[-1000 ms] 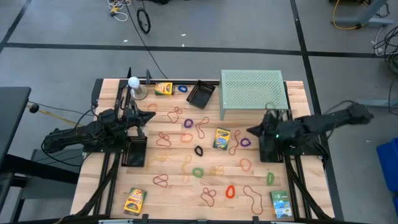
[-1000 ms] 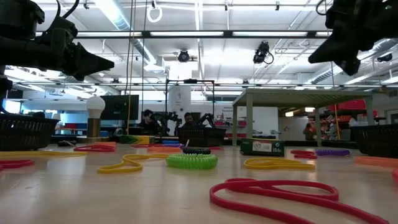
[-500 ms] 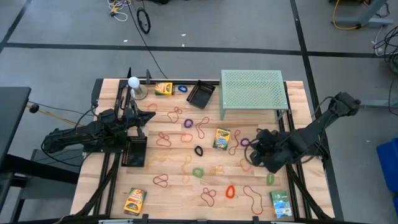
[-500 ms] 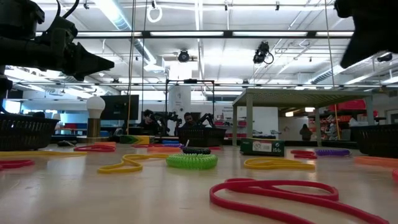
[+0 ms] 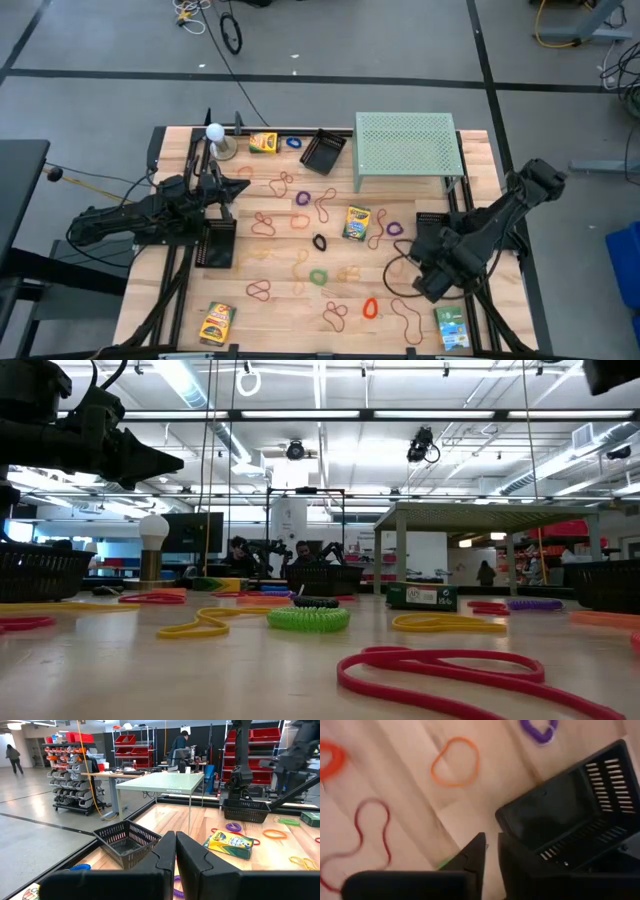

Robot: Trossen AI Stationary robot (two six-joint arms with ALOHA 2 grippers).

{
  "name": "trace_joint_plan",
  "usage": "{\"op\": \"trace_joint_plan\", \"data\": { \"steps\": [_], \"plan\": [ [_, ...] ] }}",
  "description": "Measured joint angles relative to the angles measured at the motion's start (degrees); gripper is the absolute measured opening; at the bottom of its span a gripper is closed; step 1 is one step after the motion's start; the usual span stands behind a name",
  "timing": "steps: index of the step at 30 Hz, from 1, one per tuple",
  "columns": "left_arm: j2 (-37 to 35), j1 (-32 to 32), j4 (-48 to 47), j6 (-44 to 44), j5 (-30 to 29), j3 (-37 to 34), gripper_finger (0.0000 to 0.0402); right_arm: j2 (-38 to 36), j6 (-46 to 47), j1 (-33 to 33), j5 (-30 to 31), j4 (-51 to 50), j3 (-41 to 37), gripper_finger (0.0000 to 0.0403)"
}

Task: Pick & Place Office Desk Supplies
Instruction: Put the right black bin on the shelf

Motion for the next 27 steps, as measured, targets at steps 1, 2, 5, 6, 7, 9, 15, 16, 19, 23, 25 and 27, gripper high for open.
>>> {"op": "trace_joint_plan", "data": {
  "steps": [1,2,5,6,7,9,15,16,19,23,25,27],
  "plan": [
    [0.0,0.0,0.0,0.0,0.0,0.0,0.0020,0.5,-1.0,0.4,-0.1,-0.1,0.0,0.0083],
    [0.0,0.0,0.0,0.0,0.0,0.0,0.0020,1.1,-2.3,0.8,-0.1,0.0,0.0,0.0095],
    [0.0,0.0,0.0,0.0,0.0,0.0,0.0020,3.1,-7.1,1.4,0.1,-0.1,0.0,0.0126],
    [0.0,0.0,0.0,0.0,0.0,0.0,0.0020,3.9,-8.8,1.4,0.6,-0.3,0.0,0.0134],
    [0.0,0.0,0.0,0.0,0.0,0.0,0.0020,4.8,-10.5,1.4,1.1,-0.5,0.0,0.0141],
    [0.0,0.0,0.0,0.0,0.0,0.0,0.0020,6.3,-13.6,1.1,1.8,-0.3,-0.4,0.0150],
    [0.0,0.0,0.0,0.0,0.0,0.0,0.0020,8.9,-18.3,-1.4,0.2,3.7,-4.4,0.0152],
    [0.0,0.0,0.0,0.0,0.0,0.0,0.0020,8.9,-19.0,-1.8,-0.5,4.7,-5.0,0.0149],
    [0.0,0.0,0.0,0.0,0.0,0.0,0.0020,9.0,-20.5,-3.3,-2.5,6.7,-6.6,0.0134],
    [0.0,0.0,0.0,0.0,0.0,0.0,0.0020,9.0,-20.7,-4.9,-4.1,7.7,-8.4,0.0102],
    [0.0,0.0,0.0,0.0,0.0,0.0,0.0020,9.0,-20.7,-5.4,-3.8,7.7,-8.5,0.0082],
    [0.0,0.0,0.0,0.0,0.0,0.0,0.0020,9.0,-20.7,-6.0,-3.5,8.3,-8.5,0.0058]
  ]
}}
